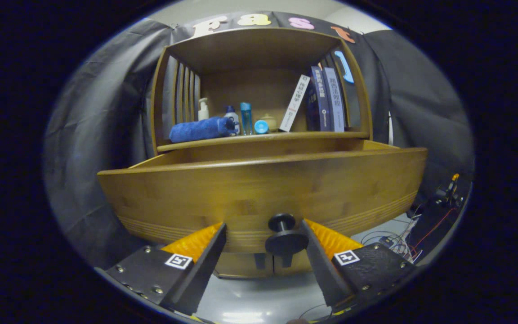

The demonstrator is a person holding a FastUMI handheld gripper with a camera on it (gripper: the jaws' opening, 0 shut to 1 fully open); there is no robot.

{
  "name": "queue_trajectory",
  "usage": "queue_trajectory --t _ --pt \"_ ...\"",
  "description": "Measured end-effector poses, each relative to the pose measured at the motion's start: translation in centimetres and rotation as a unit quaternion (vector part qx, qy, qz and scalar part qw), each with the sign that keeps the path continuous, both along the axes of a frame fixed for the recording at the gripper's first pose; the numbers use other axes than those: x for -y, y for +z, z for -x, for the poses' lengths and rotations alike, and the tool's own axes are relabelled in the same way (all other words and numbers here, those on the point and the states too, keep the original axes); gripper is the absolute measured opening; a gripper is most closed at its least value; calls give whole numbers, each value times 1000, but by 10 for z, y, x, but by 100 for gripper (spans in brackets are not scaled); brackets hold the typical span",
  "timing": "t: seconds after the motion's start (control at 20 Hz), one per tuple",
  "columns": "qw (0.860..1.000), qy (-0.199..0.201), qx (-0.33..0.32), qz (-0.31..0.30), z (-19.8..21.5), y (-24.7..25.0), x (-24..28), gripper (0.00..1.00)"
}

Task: Pull open the drawer, take out the items inside it, and place them on the countertop above the cabinet.

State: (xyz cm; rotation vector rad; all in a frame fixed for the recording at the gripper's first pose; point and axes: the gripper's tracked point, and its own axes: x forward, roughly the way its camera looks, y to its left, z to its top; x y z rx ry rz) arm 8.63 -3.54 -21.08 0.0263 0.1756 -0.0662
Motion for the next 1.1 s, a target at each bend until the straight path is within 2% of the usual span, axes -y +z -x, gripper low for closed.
queue_trajectory --t 0.3,1.1 --pt "1000 4 -16 -9 -25 1 -1 98" --pt "1000 -2 11 -15 -88 8 0 99"
